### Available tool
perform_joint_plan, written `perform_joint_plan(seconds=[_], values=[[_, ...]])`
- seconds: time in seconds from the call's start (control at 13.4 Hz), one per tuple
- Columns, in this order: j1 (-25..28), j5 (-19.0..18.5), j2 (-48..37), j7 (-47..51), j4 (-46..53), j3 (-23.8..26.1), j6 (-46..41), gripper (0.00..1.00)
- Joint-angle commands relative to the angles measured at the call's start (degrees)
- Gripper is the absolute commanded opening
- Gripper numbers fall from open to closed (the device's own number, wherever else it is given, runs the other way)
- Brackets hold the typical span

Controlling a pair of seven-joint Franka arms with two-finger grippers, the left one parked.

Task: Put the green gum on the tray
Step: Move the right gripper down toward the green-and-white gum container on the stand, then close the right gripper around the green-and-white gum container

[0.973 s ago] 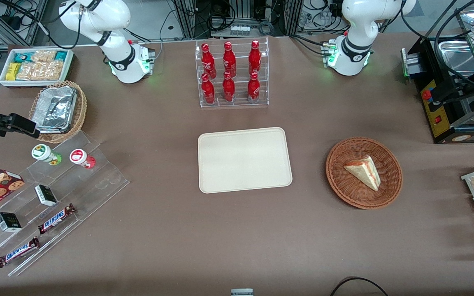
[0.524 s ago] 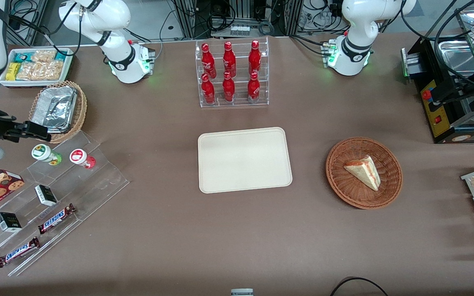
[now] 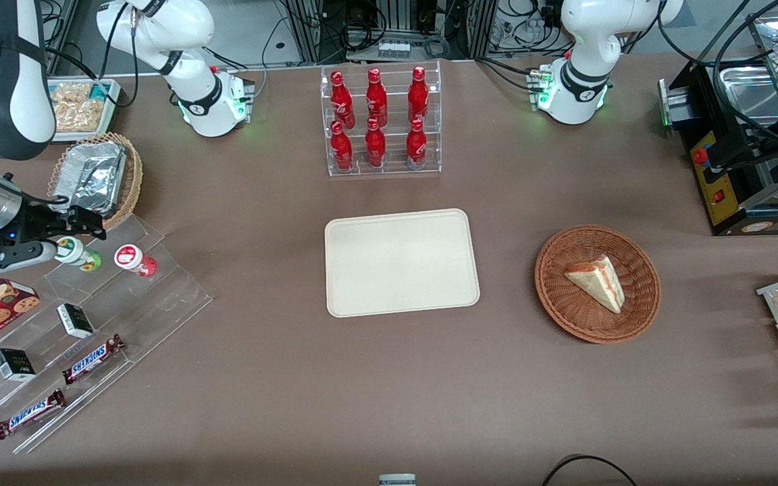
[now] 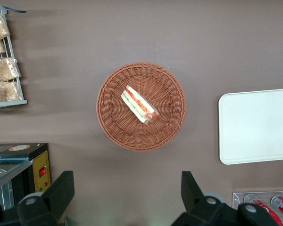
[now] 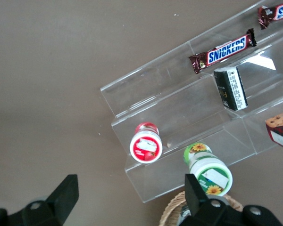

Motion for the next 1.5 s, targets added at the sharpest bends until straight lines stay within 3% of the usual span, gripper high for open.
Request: perform_joint_plan(seconds=[0.0, 0.52, 1.42], values=[[-2.6, -0.7, -1.9, -11.4, -3.4, -0.3, 3.9, 1.0], [-6.6, -0.7, -1.3, -31.3, -7.5, -0.4, 12.0, 1.0], [-10.6, 0.9, 3.8, -35.8, -10.5, -0.4, 18.8, 1.0]])
